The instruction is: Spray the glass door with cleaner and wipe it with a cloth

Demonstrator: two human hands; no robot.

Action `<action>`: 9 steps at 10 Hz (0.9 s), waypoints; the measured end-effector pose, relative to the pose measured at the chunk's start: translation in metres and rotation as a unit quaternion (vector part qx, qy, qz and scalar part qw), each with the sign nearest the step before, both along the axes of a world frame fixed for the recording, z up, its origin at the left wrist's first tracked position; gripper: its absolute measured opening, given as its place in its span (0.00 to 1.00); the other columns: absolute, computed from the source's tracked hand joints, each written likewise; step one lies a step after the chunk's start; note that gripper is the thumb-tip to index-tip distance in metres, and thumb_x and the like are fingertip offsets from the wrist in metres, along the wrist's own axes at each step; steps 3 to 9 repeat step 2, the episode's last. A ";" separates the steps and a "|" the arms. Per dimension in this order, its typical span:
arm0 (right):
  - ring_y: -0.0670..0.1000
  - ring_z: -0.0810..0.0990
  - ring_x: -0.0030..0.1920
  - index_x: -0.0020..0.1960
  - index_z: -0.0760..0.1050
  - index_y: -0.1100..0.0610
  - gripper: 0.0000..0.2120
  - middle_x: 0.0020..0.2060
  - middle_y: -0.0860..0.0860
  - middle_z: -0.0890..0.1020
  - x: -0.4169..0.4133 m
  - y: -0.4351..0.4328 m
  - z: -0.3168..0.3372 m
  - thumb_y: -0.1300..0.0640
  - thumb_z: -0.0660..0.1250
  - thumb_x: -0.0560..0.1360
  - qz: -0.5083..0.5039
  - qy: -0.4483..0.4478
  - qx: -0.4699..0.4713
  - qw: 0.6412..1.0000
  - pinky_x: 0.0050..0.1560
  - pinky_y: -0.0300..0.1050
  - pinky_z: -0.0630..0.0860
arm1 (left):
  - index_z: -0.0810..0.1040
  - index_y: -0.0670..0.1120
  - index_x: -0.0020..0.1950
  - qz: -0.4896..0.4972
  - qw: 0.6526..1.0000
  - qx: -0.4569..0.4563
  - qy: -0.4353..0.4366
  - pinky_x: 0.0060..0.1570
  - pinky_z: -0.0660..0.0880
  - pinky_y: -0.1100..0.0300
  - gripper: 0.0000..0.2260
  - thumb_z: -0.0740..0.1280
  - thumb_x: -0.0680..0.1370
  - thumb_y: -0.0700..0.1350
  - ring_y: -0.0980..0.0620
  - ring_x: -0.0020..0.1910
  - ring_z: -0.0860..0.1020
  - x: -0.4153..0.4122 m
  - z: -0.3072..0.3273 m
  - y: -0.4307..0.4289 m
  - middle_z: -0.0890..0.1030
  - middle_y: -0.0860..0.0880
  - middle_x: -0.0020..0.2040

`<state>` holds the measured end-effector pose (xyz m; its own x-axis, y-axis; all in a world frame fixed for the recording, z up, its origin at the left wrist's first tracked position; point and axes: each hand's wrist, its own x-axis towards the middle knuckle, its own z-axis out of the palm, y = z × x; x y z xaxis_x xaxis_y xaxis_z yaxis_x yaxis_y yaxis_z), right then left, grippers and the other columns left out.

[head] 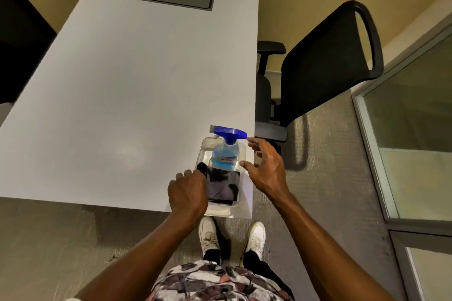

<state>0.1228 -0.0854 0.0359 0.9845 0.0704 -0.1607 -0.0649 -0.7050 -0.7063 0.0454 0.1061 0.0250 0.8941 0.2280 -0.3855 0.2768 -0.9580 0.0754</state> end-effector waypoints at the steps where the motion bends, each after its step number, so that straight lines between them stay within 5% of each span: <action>1: 0.57 0.81 0.71 0.77 0.74 0.50 0.31 0.73 0.54 0.81 -0.019 -0.017 0.005 0.52 0.80 0.78 -0.023 0.001 -0.021 1.000 0.72 0.63 0.82 | 0.75 0.46 0.73 -0.042 0.999 0.011 -0.006 0.61 0.79 0.54 0.19 0.71 0.85 0.51 0.47 0.65 0.81 0.002 0.017 -0.016 0.82 0.46 0.67; 2: 0.58 0.80 0.72 0.77 0.74 0.52 0.30 0.73 0.55 0.80 -0.036 -0.036 0.003 0.51 0.80 0.78 -0.056 -0.005 -0.037 0.998 0.73 0.55 0.79 | 0.73 0.47 0.75 -0.067 0.997 -0.032 -0.026 0.65 0.79 0.53 0.22 0.70 0.85 0.55 0.47 0.66 0.81 0.008 0.034 -0.043 0.81 0.46 0.69; 9: 0.58 0.80 0.72 0.77 0.74 0.52 0.30 0.73 0.55 0.80 -0.036 -0.036 0.003 0.51 0.80 0.78 -0.056 -0.005 -0.037 0.998 0.73 0.55 0.79 | 0.73 0.47 0.75 -0.067 0.997 -0.032 -0.026 0.65 0.79 0.53 0.22 0.70 0.85 0.55 0.47 0.66 0.81 0.008 0.034 -0.043 0.81 0.46 0.69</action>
